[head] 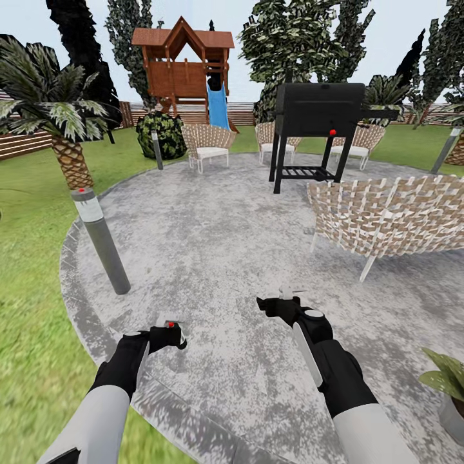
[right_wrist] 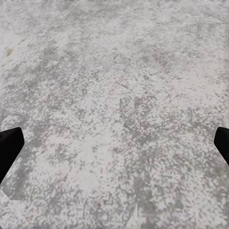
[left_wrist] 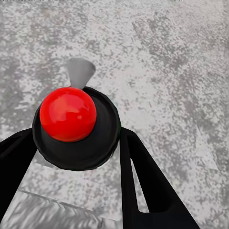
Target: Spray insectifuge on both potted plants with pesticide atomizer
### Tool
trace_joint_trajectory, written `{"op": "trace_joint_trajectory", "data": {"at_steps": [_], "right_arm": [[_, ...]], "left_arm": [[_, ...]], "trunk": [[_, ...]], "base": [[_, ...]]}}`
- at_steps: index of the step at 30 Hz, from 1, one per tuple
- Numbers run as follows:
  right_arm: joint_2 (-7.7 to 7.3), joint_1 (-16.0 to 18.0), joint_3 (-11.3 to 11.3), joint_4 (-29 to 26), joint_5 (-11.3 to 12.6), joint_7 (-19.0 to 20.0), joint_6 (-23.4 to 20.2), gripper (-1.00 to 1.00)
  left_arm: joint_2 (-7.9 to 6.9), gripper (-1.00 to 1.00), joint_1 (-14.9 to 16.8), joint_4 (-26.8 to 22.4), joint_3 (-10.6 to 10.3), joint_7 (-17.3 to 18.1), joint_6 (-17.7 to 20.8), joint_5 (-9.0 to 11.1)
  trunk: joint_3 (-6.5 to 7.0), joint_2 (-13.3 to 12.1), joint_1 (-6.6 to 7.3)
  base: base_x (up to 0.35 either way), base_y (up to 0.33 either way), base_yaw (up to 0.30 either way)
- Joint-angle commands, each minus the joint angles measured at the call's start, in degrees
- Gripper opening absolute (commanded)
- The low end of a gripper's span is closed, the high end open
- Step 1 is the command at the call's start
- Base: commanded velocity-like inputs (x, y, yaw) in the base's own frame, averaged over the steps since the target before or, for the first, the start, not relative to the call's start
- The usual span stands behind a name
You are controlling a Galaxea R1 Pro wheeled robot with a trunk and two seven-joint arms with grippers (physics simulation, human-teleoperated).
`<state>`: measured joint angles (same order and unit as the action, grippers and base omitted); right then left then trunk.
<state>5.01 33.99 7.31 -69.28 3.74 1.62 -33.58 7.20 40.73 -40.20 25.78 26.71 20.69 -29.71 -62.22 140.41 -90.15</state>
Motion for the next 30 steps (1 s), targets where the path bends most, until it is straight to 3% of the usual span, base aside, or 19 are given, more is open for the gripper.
{"op": "trace_joint_trajectory", "data": {"at_steps": [1,18,24,30], "right_arm": [[0.00,0.0,0.0,-0.1,0.4,0.0,-0.3,1.00],[0.00,0.0,0.0,0.2,0.4,0.0,-0.3,1.00],[0.00,0.0,0.0,5.2,-0.1,-0.5,-0.3,1.00],[0.00,0.0,0.3,6.0,-0.3,-0.4,-0.3,1.00]], "left_arm": [[0.09,-1.00,0.1,-0.1,0.4,0.5,0.2,-0.4],[0.01,-1.00,0.3,-0.8,0.3,0.6,0.4,-0.4],[0.01,-1.00,0.3,-0.8,0.3,0.6,0.4,-0.5],[-0.05,-1.00,0.2,-0.8,0.3,0.5,0.5,-0.5]], "trunk": [[-0.05,0.0,0.01],[-0.05,0.0,0.01],[-0.05,0.0,0.01],[-0.05,0.0,0.01]], "base": [[0.000,0.000,0.000],[0.287,0.051,0.000],[0.336,0.000,0.000],[0.338,0.000,0.000]]}}
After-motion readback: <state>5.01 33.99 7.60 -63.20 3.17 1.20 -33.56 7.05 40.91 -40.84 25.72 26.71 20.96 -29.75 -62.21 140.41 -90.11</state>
